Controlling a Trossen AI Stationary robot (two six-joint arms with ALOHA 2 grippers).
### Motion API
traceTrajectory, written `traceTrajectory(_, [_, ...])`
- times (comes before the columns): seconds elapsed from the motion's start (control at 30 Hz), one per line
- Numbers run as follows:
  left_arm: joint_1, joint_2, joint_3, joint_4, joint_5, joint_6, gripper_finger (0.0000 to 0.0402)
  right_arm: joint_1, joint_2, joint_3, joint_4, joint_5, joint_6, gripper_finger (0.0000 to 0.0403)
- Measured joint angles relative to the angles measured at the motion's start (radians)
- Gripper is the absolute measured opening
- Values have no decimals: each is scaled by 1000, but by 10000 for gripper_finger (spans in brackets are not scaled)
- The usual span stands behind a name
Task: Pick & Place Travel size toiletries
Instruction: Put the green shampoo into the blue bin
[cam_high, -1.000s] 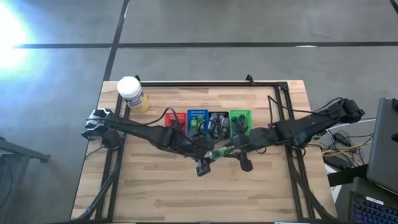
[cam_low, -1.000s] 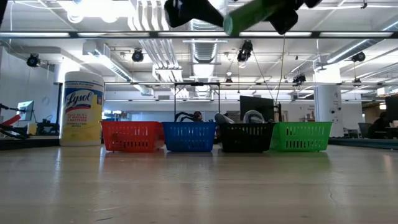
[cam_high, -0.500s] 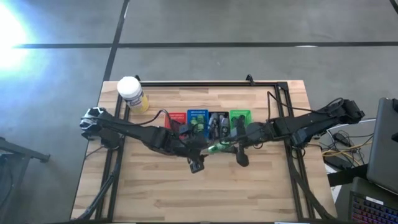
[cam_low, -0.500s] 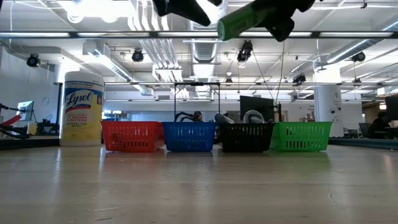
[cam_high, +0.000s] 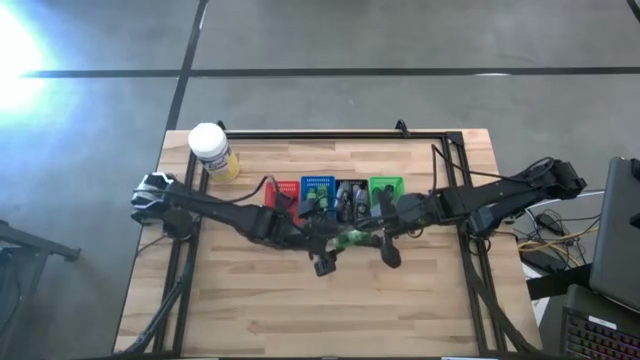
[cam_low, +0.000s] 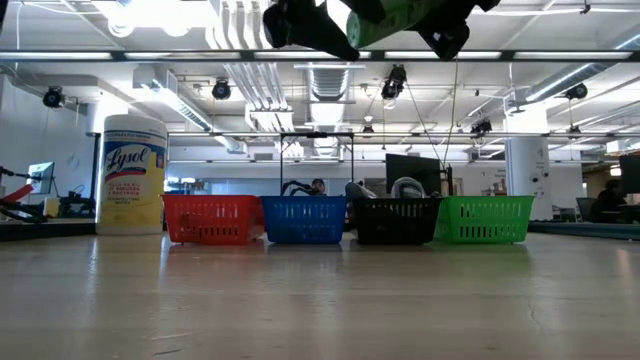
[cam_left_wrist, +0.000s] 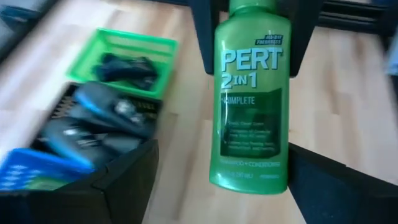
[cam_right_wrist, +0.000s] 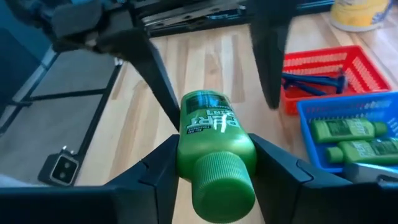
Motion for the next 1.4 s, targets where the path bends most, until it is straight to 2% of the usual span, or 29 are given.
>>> traceTrajectory(0.13, [27,6,0,39,124,3,330,1,0,0,1,-27,-19,162])
traceTrajectory(0.3, [44,13,0,90,196,25,310,0,0,0,1,-28,-21,156])
traceTrajectory(0.43, [49,13,-3,96,206,25,272,0,0,0,1,-27,-16,160])
traceTrajectory(0.73, [50,13,-10,93,234,24,160,0,0,0,2,-21,-12,161])
traceTrajectory(0.97, [49,13,-10,48,173,-15,154,-1,-1,1,-16,14,-8,210])
traceTrajectory(1.1, [49,12,-11,-26,134,-99,154,0,-26,1,-57,94,-5,242])
traceTrajectory(1.2, [50,12,-18,-107,68,-221,154,0,-59,1,-103,174,0,269])
traceTrajectory(1.3, [56,11,-41,-206,-34,-431,154,1,-104,1,-174,274,59,296])
traceTrajectory(1.4, [85,11,-87,-226,-65,-649,154,0,-145,1,-251,350,148,317])
